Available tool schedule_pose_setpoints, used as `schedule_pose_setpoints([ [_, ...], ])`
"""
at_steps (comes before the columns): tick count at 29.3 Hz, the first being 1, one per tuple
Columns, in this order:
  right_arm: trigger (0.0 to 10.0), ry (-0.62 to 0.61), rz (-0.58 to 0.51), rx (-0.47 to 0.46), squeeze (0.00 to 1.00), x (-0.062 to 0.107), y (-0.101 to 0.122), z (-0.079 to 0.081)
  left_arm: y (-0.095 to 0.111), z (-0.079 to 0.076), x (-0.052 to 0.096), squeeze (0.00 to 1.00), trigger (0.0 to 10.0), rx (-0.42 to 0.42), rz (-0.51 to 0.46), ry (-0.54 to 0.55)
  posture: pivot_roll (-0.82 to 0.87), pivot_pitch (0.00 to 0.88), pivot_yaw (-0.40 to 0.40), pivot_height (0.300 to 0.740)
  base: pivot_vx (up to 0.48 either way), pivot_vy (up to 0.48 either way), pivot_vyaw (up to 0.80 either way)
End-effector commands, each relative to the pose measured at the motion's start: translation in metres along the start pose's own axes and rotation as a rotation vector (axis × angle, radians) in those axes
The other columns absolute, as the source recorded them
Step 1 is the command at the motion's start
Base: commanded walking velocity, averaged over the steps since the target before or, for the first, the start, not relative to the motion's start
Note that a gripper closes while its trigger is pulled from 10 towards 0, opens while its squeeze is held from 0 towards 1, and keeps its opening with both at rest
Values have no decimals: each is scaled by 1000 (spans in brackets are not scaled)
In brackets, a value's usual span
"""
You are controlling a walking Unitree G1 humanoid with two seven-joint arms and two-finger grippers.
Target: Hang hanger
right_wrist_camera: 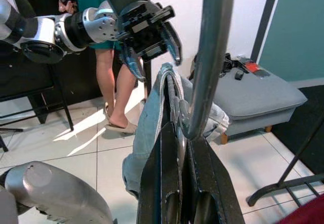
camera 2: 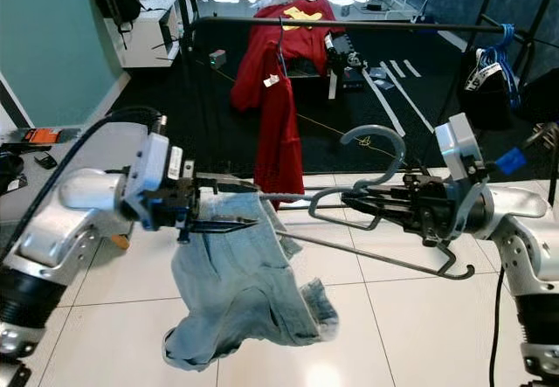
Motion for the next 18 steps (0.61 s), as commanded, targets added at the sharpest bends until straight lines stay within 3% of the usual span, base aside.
schedule_pose_setpoints([
  [1,10000,30,-38,35,0,-3,13,3,-4,0,-4,0,10000,-34,20,1,-18,13,-10,740,0,0,0],
  [10,10000,35,-38,33,0,-4,14,4,-7,2,1,0,10000,-47,43,-5,-17,13,-7,740,0,0,0],
  [18,10000,36,-41,31,0,-4,15,5,-20,-10,11,0,10000,-10,106,-76,-13,15,-7,740,0,0,0],
])
Point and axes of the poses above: a point about 5 cm out from each wrist's last joint towards the gripper, its own x axis pointing back from the gripper into the wrist, its own y axis along the axis of the wrist's last joint, z = x × y, the point moved 6 cm from there along -x, pointing out of the wrist towards the gripper, and after that the axes turned 1 degree about x, right-handed, at the moved point
